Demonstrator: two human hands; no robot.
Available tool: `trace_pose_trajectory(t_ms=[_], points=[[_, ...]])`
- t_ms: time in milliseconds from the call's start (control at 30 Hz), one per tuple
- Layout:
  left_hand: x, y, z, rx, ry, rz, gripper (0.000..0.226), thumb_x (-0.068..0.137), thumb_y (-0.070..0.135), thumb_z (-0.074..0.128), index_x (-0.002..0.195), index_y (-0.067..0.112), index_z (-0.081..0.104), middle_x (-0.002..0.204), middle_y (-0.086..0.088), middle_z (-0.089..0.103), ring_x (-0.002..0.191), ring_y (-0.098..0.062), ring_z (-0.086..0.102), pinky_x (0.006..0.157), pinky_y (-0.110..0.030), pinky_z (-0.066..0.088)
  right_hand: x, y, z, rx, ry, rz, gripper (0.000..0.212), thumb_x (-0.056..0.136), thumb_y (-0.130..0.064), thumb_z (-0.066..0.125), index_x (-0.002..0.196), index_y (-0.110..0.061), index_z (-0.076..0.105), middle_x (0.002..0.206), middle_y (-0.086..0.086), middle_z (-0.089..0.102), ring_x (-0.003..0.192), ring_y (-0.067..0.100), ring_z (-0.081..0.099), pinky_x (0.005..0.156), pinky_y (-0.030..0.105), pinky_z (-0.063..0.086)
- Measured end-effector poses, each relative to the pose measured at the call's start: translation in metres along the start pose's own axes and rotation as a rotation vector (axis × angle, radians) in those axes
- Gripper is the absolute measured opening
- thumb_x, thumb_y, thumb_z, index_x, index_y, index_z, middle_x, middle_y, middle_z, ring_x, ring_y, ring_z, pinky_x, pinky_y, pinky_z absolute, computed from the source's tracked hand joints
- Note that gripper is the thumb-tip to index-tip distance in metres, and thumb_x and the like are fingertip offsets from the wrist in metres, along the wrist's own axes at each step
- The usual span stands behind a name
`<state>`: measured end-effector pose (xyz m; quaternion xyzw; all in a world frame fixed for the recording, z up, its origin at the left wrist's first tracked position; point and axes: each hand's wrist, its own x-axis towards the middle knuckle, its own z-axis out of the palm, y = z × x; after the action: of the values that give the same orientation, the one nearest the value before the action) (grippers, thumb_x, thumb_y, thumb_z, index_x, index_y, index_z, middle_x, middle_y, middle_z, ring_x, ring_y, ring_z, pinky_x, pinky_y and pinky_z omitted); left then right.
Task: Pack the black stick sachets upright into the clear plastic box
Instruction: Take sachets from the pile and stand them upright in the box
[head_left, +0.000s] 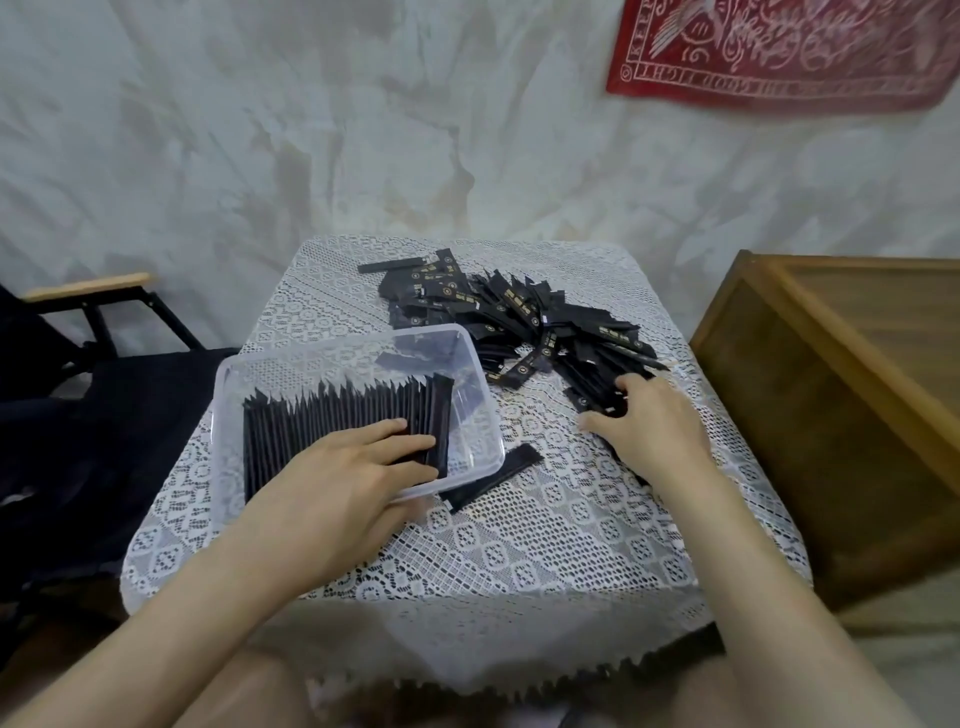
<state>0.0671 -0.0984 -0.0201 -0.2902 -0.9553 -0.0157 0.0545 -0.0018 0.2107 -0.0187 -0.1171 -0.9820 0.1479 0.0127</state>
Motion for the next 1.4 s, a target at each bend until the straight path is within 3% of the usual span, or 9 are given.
trace_pose_trajectory(t_ms=[100, 300, 600, 767, 867, 1000, 1100, 1167, 1400], points=[[0.000, 0.001, -0.001, 0.010, 0.021, 0.005, 0.051, 0.096, 0.057, 0.032, 0.120, 0.035, 0.071, 0.139, 0.009, 0.061, 0.135, -0.015, 0.051, 0.115, -0.031, 0.026, 0.000, -0.002, 0.006, 0.013, 0.008, -0.027, 0.063, 0.091, -0.050, 0.070, 0.143, -0.019, 0.051, 0.128, 0.008, 0.060, 0.112, 0.032, 0.060, 0.086, 0.044, 0.054], [0.001, -0.002, 0.002, 0.000, 0.010, 0.008, 0.046, 0.098, 0.057, 0.037, 0.126, 0.037, 0.067, 0.144, 0.012, 0.056, 0.140, -0.013, 0.045, 0.115, -0.033, 0.033, -0.004, -0.007, 0.005, 0.035, -0.019, -0.127, 0.045, 0.095, -0.035, 0.064, 0.138, -0.022, 0.055, 0.117, 0.002, 0.066, 0.102, 0.025, 0.062, 0.079, 0.036, 0.051], [0.000, -0.003, 0.004, 0.012, 0.012, 0.005, 0.037, 0.095, 0.052, 0.054, 0.126, 0.036, 0.068, 0.144, 0.012, 0.056, 0.140, -0.015, 0.046, 0.113, -0.036, 0.037, 0.016, -0.034, 0.008, 0.018, 0.032, -0.059, 0.075, 0.083, -0.077, 0.057, 0.125, -0.015, 0.060, 0.122, 0.009, 0.062, 0.108, 0.034, 0.061, 0.083, 0.044, 0.052], [0.001, -0.004, 0.005, 0.002, 0.004, 0.006, 0.039, 0.097, 0.053, 0.050, 0.127, 0.035, 0.067, 0.144, 0.011, 0.056, 0.141, -0.014, 0.044, 0.116, -0.035, 0.035, 0.024, -0.049, 0.014, -0.023, 0.052, 0.001, 0.102, 0.074, -0.097, 0.034, 0.120, -0.010, 0.062, 0.120, 0.013, 0.063, 0.103, 0.037, 0.063, 0.080, 0.044, 0.053], [0.002, -0.005, 0.005, -0.013, -0.005, 0.006, 0.041, 0.098, 0.054, 0.047, 0.129, 0.036, 0.066, 0.146, 0.012, 0.054, 0.142, -0.014, 0.042, 0.117, -0.037, 0.037, 0.029, -0.056, 0.014, -0.045, 0.081, 0.054, 0.091, 0.081, -0.088, 0.043, 0.118, -0.007, 0.058, 0.122, 0.016, 0.060, 0.106, 0.039, 0.062, 0.075, 0.041, 0.043], [0.000, -0.005, 0.005, 0.017, 0.016, 0.005, 0.037, 0.095, 0.052, 0.054, 0.124, 0.035, 0.070, 0.141, 0.011, 0.059, 0.138, -0.016, 0.049, 0.112, -0.036, 0.038, 0.034, -0.062, 0.013, -0.093, -0.006, 0.060, 0.058, 0.093, -0.056, 0.062, 0.124, -0.007, 0.057, 0.130, 0.016, 0.054, 0.110, 0.039, 0.060, 0.077, 0.041, 0.042], [0.000, -0.004, 0.005, 0.006, -0.005, 0.008, 0.039, 0.096, 0.053, 0.052, 0.128, 0.036, 0.067, 0.145, 0.012, 0.055, 0.141, -0.014, 0.044, 0.115, -0.035, 0.036, 0.036, -0.056, 0.011, -0.090, 0.014, -0.022, 0.031, 0.094, -0.038, 0.058, 0.107, -0.010, 0.061, 0.096, 0.010, 0.063, 0.088, 0.036, 0.061, 0.071, 0.036, 0.044], [0.001, -0.005, 0.004, -0.022, -0.020, 0.002, 0.042, 0.098, 0.055, 0.046, 0.131, 0.036, 0.064, 0.149, 0.013, 0.051, 0.145, -0.013, 0.038, 0.119, -0.035, 0.033, 0.033, -0.051, 0.009, -0.064, 0.001, -0.057, 0.027, 0.094, -0.035, 0.056, 0.094, -0.008, 0.060, 0.082, 0.008, 0.062, 0.083, 0.035, 0.061, 0.070, 0.037, 0.045], [0.000, -0.003, 0.004, -0.013, 0.031, 0.009, 0.051, 0.095, 0.055, 0.033, 0.123, 0.034, 0.070, 0.140, 0.010, 0.060, 0.137, -0.017, 0.049, 0.108, -0.038, 0.045, 0.015, -0.044, 0.001, 0.034, -0.094, -0.081, 0.017, 0.092, -0.035, 0.063, 0.092, -0.018, 0.063, 0.083, 0.004, 0.066, 0.086, 0.034, 0.062, 0.075, 0.038, 0.052]])
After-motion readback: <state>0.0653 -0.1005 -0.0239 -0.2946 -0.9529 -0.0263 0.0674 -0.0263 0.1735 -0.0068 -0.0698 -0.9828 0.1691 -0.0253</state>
